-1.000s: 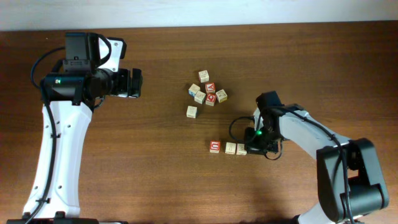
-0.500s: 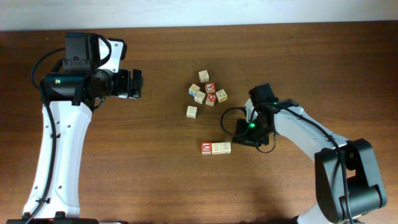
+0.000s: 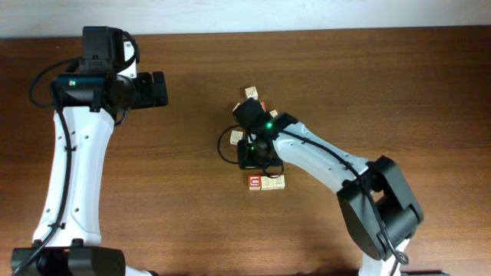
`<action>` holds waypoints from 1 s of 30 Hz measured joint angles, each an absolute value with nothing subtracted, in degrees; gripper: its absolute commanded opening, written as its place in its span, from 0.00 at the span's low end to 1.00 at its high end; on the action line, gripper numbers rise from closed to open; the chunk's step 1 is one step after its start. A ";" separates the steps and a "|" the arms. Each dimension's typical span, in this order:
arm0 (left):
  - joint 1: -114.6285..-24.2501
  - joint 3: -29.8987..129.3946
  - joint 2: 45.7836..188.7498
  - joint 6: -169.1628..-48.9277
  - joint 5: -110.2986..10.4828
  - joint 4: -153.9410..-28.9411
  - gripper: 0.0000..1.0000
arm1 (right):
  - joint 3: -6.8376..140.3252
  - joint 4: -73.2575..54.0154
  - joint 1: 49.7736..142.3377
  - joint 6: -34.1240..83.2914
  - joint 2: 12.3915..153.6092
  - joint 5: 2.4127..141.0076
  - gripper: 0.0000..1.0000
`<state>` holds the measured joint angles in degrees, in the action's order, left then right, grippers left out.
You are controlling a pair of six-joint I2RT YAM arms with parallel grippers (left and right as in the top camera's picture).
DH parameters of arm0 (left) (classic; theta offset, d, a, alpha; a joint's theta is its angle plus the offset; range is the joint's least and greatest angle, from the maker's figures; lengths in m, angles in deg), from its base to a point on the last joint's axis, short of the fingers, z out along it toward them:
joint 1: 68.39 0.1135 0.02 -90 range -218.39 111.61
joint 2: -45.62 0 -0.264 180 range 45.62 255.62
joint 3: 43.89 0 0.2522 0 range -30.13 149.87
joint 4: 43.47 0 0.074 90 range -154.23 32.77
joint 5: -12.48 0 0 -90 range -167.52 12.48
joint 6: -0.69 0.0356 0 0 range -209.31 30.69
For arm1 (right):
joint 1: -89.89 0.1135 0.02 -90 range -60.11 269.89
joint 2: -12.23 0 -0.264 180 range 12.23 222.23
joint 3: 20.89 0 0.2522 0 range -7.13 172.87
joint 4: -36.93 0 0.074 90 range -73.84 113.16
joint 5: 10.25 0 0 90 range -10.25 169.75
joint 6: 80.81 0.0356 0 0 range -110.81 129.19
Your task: Rotate 3 blocks
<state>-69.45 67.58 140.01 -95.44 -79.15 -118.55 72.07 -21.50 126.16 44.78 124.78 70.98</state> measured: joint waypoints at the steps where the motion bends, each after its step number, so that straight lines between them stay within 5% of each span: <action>1: -69.45 67.58 140.05 -95.46 -79.31 -118.55 0.99 | 72.07 -22.20 126.16 46.07 124.91 71.66 0.04; 25: -69.45 67.58 140.47 -95.64 -79.50 -118.55 0.99 | 72.07 -24.80 127.50 48.43 125.02 71.37 0.04; 30: -69.45 67.58 140.47 -95.64 -79.50 -118.58 0.99 | 72.07 -20.32 129.27 38.00 125.13 66.26 0.05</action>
